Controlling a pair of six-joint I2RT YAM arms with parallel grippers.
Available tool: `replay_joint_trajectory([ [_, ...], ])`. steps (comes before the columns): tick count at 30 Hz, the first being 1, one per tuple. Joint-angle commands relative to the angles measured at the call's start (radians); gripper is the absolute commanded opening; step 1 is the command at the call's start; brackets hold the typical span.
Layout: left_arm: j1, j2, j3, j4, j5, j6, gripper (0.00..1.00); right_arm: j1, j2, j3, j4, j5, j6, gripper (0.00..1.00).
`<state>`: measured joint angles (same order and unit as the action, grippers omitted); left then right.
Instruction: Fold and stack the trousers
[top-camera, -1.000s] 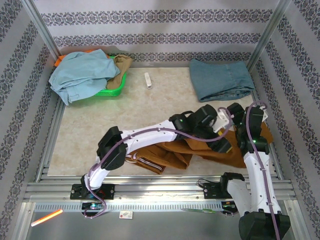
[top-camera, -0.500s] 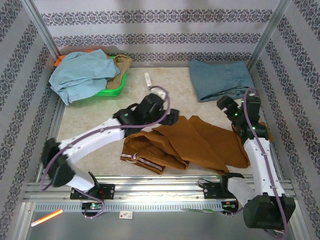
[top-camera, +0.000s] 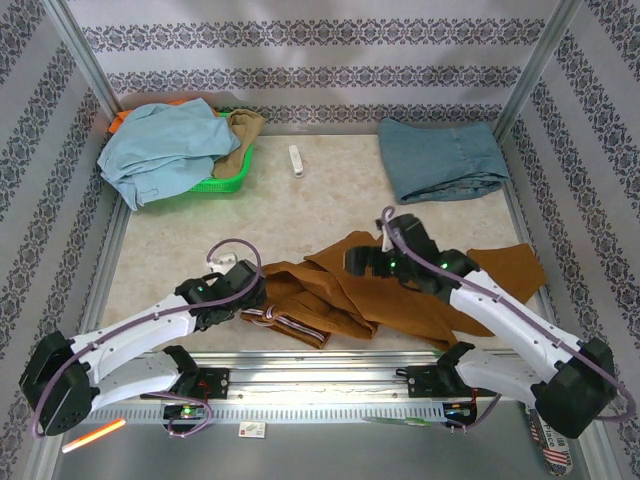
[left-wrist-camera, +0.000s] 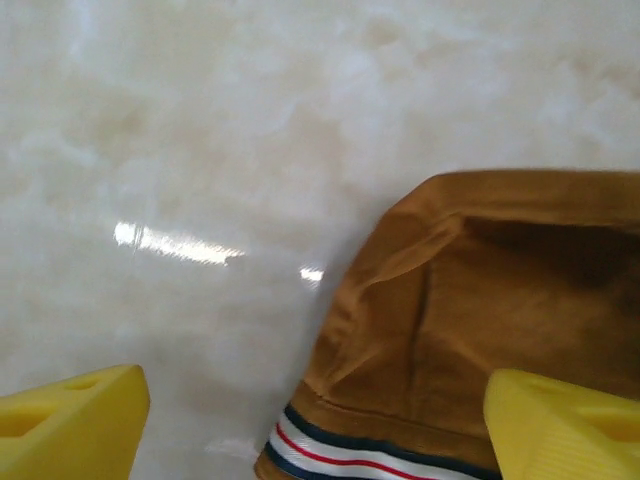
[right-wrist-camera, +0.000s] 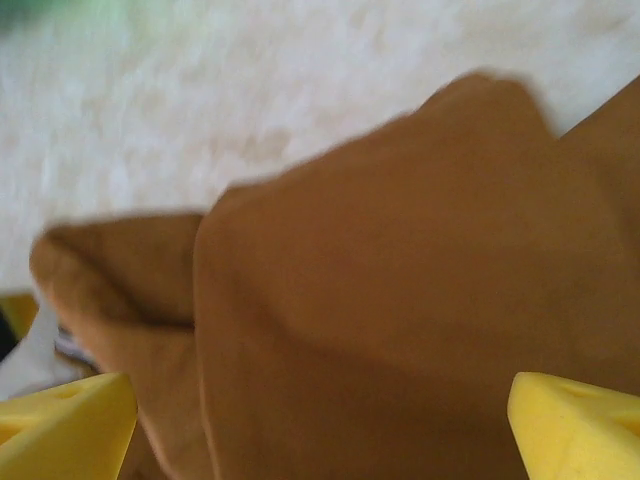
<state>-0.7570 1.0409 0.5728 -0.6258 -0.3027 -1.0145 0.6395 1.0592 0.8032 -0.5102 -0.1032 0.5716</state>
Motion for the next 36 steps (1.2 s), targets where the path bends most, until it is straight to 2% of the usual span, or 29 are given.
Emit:
replay_joint_trajectory([
  [1, 0.009, 0.069, -0.061, 0.114, 0.052, -0.079, 0.81, 0.093, -0.001, -0.052, -0.095, 0.059, -0.010, 0.96],
  [3, 0.008, 0.108, -0.087, 0.183, 0.082, -0.070, 0.76, 0.124, -0.009, -0.087, -0.115, 0.075, 0.005, 0.98],
  [5, 0.008, 0.139, -0.098, 0.203, 0.086, -0.069, 0.64, 0.138, -0.026, -0.117, -0.118, 0.064, 0.017, 0.98],
  [8, 0.008, 0.135, -0.109, 0.238, 0.080, -0.041, 0.26, 0.152, -0.042, -0.153, -0.114, 0.052, 0.022, 0.95],
  [9, 0.008, 0.121, -0.107, 0.232, 0.069, -0.031, 0.16, 0.151, -0.036, -0.161, -0.113, 0.063, 0.019, 0.90],
  [10, 0.008, 0.100, -0.101, 0.210, 0.046, -0.027, 0.04, 0.151, -0.025, -0.161, -0.124, 0.108, 0.023, 0.78],
  [11, 0.008, 0.082, -0.094, 0.195, 0.027, -0.022, 0.00, 0.148, -0.016, -0.157, -0.135, 0.144, 0.027, 0.62],
  [12, 0.008, 0.047, -0.083, 0.172, 0.004, -0.002, 0.00, 0.142, -0.016, -0.143, -0.154, 0.189, 0.035, 0.40],
  [13, 0.008, 0.011, -0.071, 0.147, -0.014, 0.014, 0.00, 0.132, -0.032, -0.133, -0.164, 0.246, 0.051, 0.25],
  [16, 0.014, -0.098, 0.002, 0.029, -0.087, 0.061, 0.00, 0.087, -0.120, -0.108, -0.151, 0.343, 0.055, 0.01],
  [18, 0.032, -0.165, 0.079, -0.063, -0.130, 0.102, 0.00, 0.025, -0.172, -0.066, -0.155, 0.394, 0.030, 0.00],
  [20, 0.069, -0.206, 0.172, -0.136, -0.154, 0.161, 0.00, -0.078, -0.201, -0.018, -0.145, 0.407, 0.004, 0.00],
  [24, 0.197, -0.211, 0.357, -0.242, -0.150, 0.295, 0.00, -0.340, -0.205, 0.043, -0.062, 0.321, -0.013, 0.00],
  [29, 0.360, -0.170, 0.536, -0.296, -0.081, 0.456, 0.00, -0.651, -0.129, 0.122, 0.025, 0.185, 0.032, 0.00],
  [33, 0.493, -0.093, 0.608, -0.298, -0.033, 0.548, 0.00, -0.834, -0.015, 0.162, 0.080, 0.125, 0.098, 0.00],
  [36, 0.596, -0.030, 0.650, -0.279, 0.016, 0.581, 0.00, -0.925, 0.018, 0.162, 0.089, 0.074, 0.141, 0.00],
])
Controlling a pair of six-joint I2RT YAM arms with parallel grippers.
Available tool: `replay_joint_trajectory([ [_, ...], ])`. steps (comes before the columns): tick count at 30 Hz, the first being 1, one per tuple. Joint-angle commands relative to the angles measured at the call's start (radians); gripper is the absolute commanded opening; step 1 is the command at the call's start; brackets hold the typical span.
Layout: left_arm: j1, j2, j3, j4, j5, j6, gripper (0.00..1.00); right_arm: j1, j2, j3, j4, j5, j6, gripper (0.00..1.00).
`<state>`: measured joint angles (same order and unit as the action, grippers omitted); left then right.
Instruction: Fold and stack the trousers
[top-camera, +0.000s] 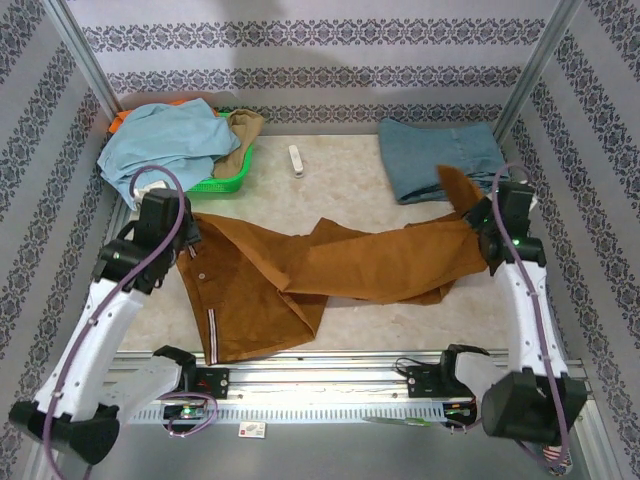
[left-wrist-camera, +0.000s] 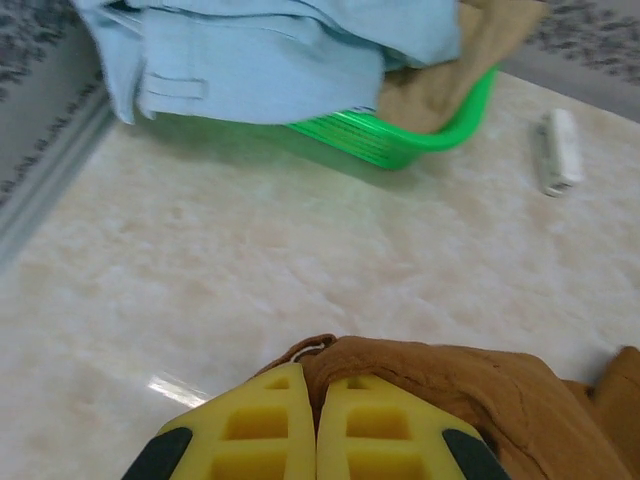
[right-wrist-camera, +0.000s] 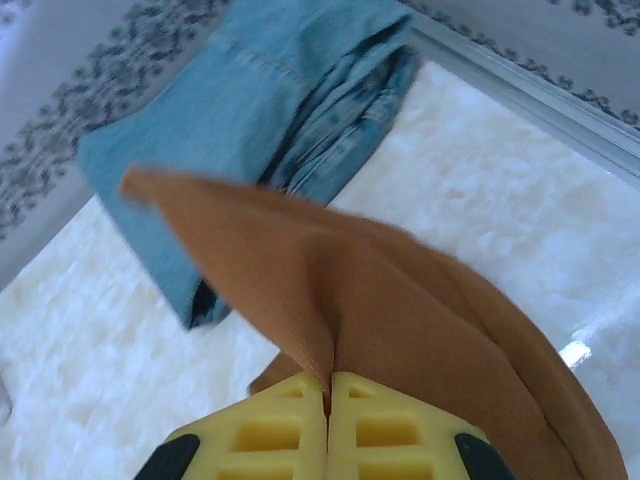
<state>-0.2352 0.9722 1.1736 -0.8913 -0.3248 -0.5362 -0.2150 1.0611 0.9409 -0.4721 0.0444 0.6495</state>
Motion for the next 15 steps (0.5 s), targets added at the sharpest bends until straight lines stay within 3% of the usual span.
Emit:
replay_joint_trajectory([
  [1, 0.102, 0.052, 0.060, -0.005, 0.049, 0.109, 0.00, -0.092, 0.004, 0.011, 0.058, -0.083, 0.075, 0.00],
  [8, 0.267, 0.162, 0.056, 0.095, 0.156, 0.124, 0.00, -0.110, -0.064, -0.053, 0.090, -0.073, 0.075, 0.00],
  [12, 0.310, 0.253, 0.054, 0.143, 0.211, 0.097, 0.00, -0.092, 0.057, 0.027, 0.128, -0.068, 0.086, 0.00],
  [15, 0.329, 0.304, 0.051, 0.171, 0.213, 0.067, 0.00, -0.068, 0.234, 0.129, 0.160, -0.036, 0.081, 0.00],
])
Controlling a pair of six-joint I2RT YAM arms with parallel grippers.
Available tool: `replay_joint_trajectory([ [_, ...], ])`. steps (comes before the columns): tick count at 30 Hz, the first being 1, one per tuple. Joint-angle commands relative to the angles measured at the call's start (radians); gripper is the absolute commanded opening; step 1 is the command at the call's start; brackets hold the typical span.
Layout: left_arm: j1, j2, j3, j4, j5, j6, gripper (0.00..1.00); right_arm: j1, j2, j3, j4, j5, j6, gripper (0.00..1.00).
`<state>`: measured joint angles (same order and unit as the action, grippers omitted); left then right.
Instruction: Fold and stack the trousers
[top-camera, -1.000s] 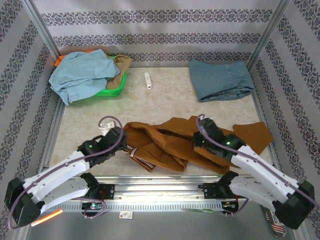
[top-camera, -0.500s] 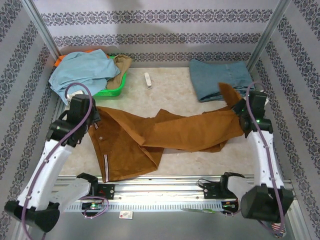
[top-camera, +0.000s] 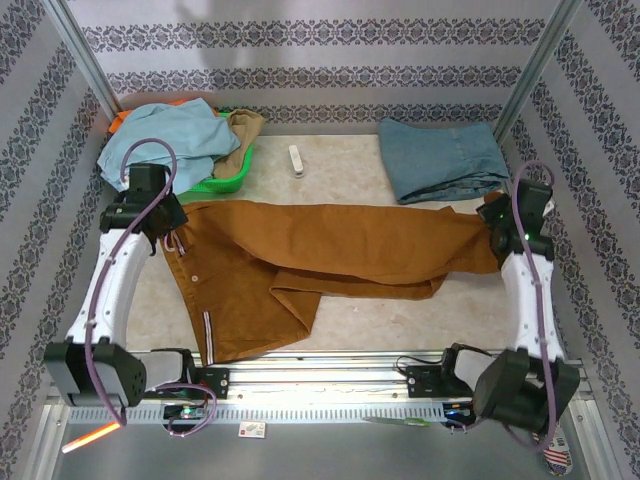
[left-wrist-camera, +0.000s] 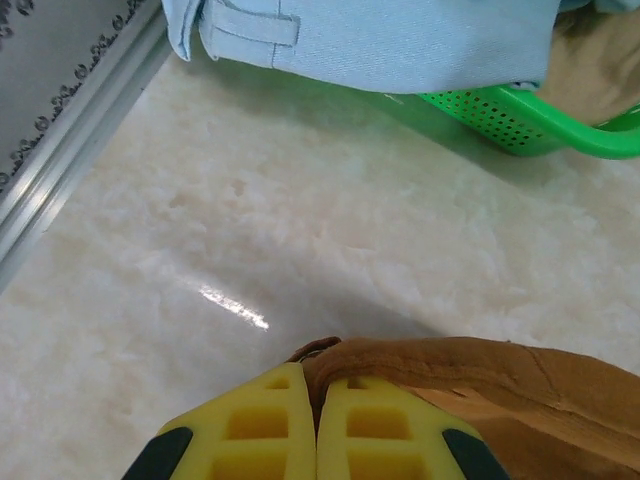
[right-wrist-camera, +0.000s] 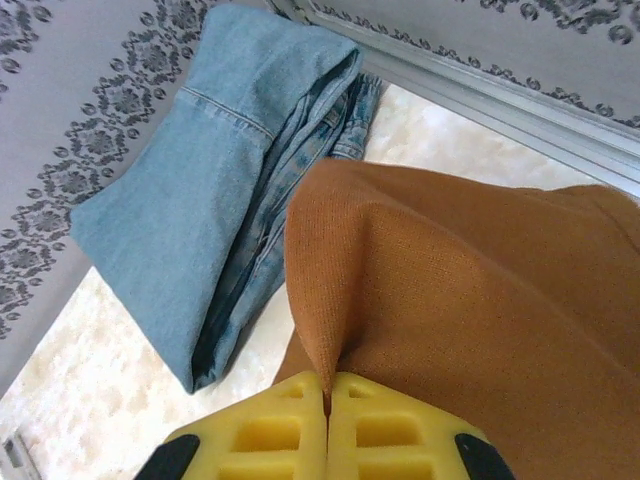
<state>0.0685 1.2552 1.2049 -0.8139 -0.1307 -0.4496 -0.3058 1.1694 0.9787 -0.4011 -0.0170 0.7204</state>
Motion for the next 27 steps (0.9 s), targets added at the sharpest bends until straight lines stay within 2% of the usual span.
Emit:
replay_joint_trajectory([
  [1, 0.030, 0.042, 0.023, 0.102, 0.015, -0.029, 0.00, 0.028, 0.199, 0.148, 0.083, 0.017, 0.005, 0.00],
  [7, 0.053, 0.200, 0.055, 0.146, -0.058, -0.074, 0.00, 0.120, 0.558, 0.452, 0.044, -0.024, -0.053, 0.00],
  [8, 0.063, 0.226, 0.064, 0.147, -0.064, -0.079, 0.00, 0.135, 0.596, 0.503, 0.026, -0.034, -0.076, 0.08],
  [9, 0.075, 0.249, 0.074, 0.143, -0.063, -0.085, 0.00, 0.147, 0.624, 0.533, 0.021, -0.064, -0.094, 0.25],
  [10, 0.088, 0.265, 0.081, 0.139, -0.052, -0.090, 0.06, 0.157, 0.644, 0.564, -0.004, -0.089, -0.114, 0.49],
  [11, 0.103, 0.280, 0.090, 0.128, -0.029, -0.095, 0.32, 0.169, 0.653, 0.592, -0.048, -0.085, -0.134, 0.61],
  [12, 0.115, 0.286, 0.094, 0.122, -0.005, -0.099, 0.58, 0.181, 0.645, 0.589, -0.057, -0.073, -0.156, 0.66],
  [14, 0.119, 0.259, 0.081, 0.121, 0.030, -0.109, 0.81, 0.200, 0.595, 0.548, -0.069, -0.063, -0.178, 0.78],
  [16, 0.116, 0.179, 0.034, 0.136, 0.084, -0.141, 0.85, 0.219, 0.512, 0.476, -0.088, -0.026, -0.198, 0.80],
  [18, 0.092, 0.044, -0.076, 0.210, 0.154, -0.174, 0.95, 0.246, 0.406, 0.366, -0.077, -0.006, -0.203, 0.79],
  [20, 0.032, -0.082, -0.152, 0.216, 0.183, -0.198, 0.95, 0.298, 0.308, 0.260, -0.096, 0.043, -0.230, 0.78],
  [22, -0.103, -0.185, -0.233, 0.200, 0.140, -0.217, 0.94, 0.339, 0.241, 0.167, -0.103, 0.075, -0.240, 0.74],
  [24, -0.278, -0.250, -0.319, 0.191, 0.068, -0.268, 0.92, 0.367, 0.187, 0.056, -0.102, 0.041, -0.230, 0.68],
  [27, -0.469, -0.301, -0.474, 0.241, 0.048, -0.400, 0.88, 0.392, 0.181, -0.023, -0.111, 0.003, -0.251, 0.59],
])
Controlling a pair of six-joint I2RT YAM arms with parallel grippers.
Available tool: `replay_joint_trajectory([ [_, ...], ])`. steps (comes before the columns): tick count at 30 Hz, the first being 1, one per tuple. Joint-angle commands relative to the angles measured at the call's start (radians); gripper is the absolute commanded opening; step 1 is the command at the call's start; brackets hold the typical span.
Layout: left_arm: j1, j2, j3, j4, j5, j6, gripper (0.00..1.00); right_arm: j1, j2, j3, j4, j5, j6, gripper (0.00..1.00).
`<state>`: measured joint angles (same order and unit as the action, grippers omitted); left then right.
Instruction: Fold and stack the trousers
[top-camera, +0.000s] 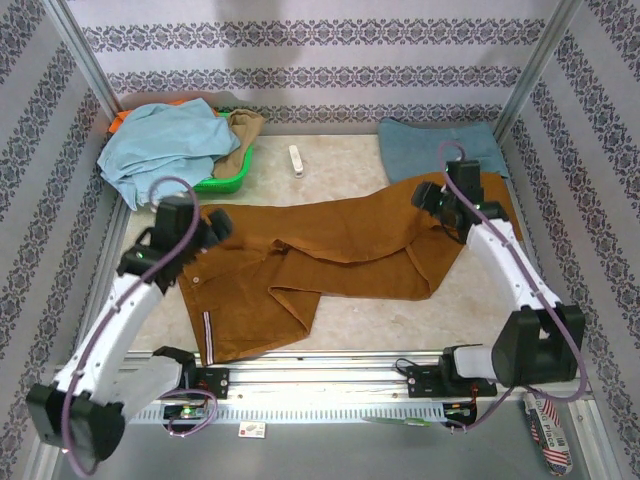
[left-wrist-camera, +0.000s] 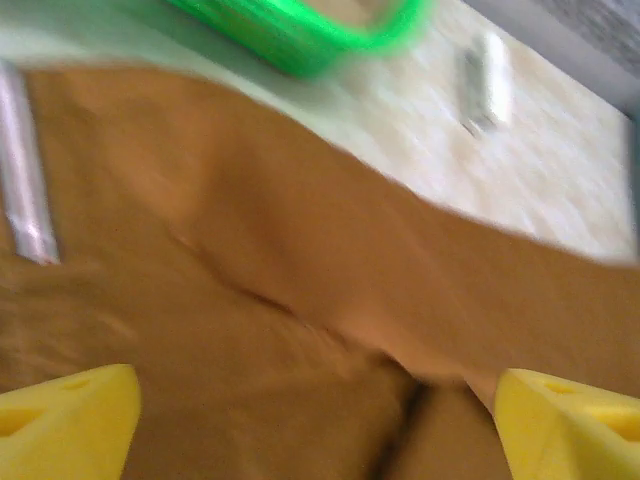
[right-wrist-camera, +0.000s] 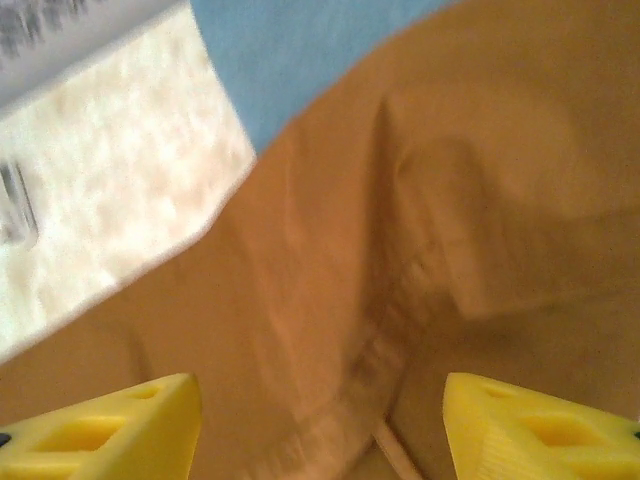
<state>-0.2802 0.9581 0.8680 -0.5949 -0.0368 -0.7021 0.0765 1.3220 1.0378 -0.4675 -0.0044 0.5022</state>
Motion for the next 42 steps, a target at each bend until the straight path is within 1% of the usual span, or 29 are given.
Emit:
replay_joint_trajectory([
  [1, -0.172, -0.008, -0.181, 0.041, -0.055, -0.193, 0.88, 0.010, 0.036, -0.096, -0.046, -0.019, -0.038, 0.59],
  [3, -0.254, -0.004, -0.252, 0.064, -0.091, -0.261, 0.88, 0.007, 0.070, -0.124, -0.048, -0.019, -0.041, 0.61],
  [5, -0.279, -0.001, -0.297, 0.075, -0.113, -0.293, 0.89, 0.006, 0.106, -0.144, -0.031, -0.021, -0.043, 0.65],
  [7, -0.278, 0.010, -0.335, 0.090, -0.101, -0.328, 0.89, 0.007, 0.160, -0.151, -0.021, -0.046, -0.041, 0.67],
  [13, -0.278, 0.053, -0.396, 0.123, -0.080, -0.415, 0.88, 0.031, 0.282, -0.129, -0.014, -0.093, -0.046, 0.67],
  [16, -0.277, 0.050, -0.424, 0.141, -0.091, -0.473, 0.88, 0.032, 0.335, -0.106, -0.024, -0.119, -0.048, 0.63],
  [17, -0.277, 0.048, -0.426, 0.133, -0.110, -0.484, 0.89, 0.034, 0.341, -0.105, -0.024, -0.119, -0.051, 0.56],
  [18, -0.277, 0.045, -0.431, 0.127, -0.127, -0.501, 0.89, 0.034, 0.344, -0.099, -0.033, -0.110, -0.052, 0.43],
  [20, -0.277, 0.042, -0.454, 0.144, -0.160, -0.517, 0.87, 0.032, 0.329, -0.096, -0.044, -0.084, -0.047, 0.21],
  [21, -0.274, 0.042, -0.467, 0.151, -0.174, -0.533, 0.86, 0.028, 0.311, -0.097, -0.046, -0.072, -0.039, 0.11],
  [22, -0.268, 0.042, -0.481, 0.156, -0.182, -0.553, 0.83, 0.029, 0.282, -0.102, -0.047, -0.052, -0.028, 0.04],
  [23, -0.260, 0.042, -0.496, 0.176, -0.180, -0.556, 0.80, 0.029, 0.245, -0.110, -0.047, -0.038, -0.022, 0.00],
  [25, -0.249, 0.046, -0.516, 0.199, -0.188, -0.566, 0.78, 0.018, 0.166, -0.124, -0.055, 0.007, 0.006, 0.00],
  [27, -0.231, 0.062, -0.517, 0.196, -0.207, -0.559, 0.78, -0.036, 0.068, -0.149, -0.059, -0.022, 0.037, 0.00],
  [29, -0.201, 0.078, -0.514, 0.192, -0.211, -0.552, 0.78, -0.116, -0.031, -0.188, -0.063, -0.054, 0.079, 0.00],
  [31, -0.168, 0.092, -0.517, 0.213, -0.205, -0.541, 0.78, -0.249, -0.148, -0.241, -0.060, -0.095, 0.128, 0.00],
  [35, -0.097, 0.130, -0.517, 0.274, -0.155, -0.496, 0.78, -0.468, -0.343, -0.332, -0.105, -0.098, 0.224, 0.00],
  [36, -0.082, 0.141, -0.513, 0.284, -0.145, -0.480, 0.78, -0.518, -0.392, -0.359, -0.122, -0.101, 0.253, 0.00],
  [39, -0.020, 0.160, -0.494, 0.270, -0.121, -0.432, 0.78, -0.619, -0.531, -0.429, -0.169, -0.104, 0.319, 0.00],
  [41, 0.031, 0.155, -0.486, 0.262, -0.109, -0.396, 0.79, -0.668, -0.622, -0.452, -0.214, -0.076, 0.339, 0.07],
  [42, 0.059, 0.149, -0.485, 0.263, -0.105, -0.376, 0.80, -0.688, -0.664, -0.461, -0.230, -0.065, 0.346, 0.23],
])
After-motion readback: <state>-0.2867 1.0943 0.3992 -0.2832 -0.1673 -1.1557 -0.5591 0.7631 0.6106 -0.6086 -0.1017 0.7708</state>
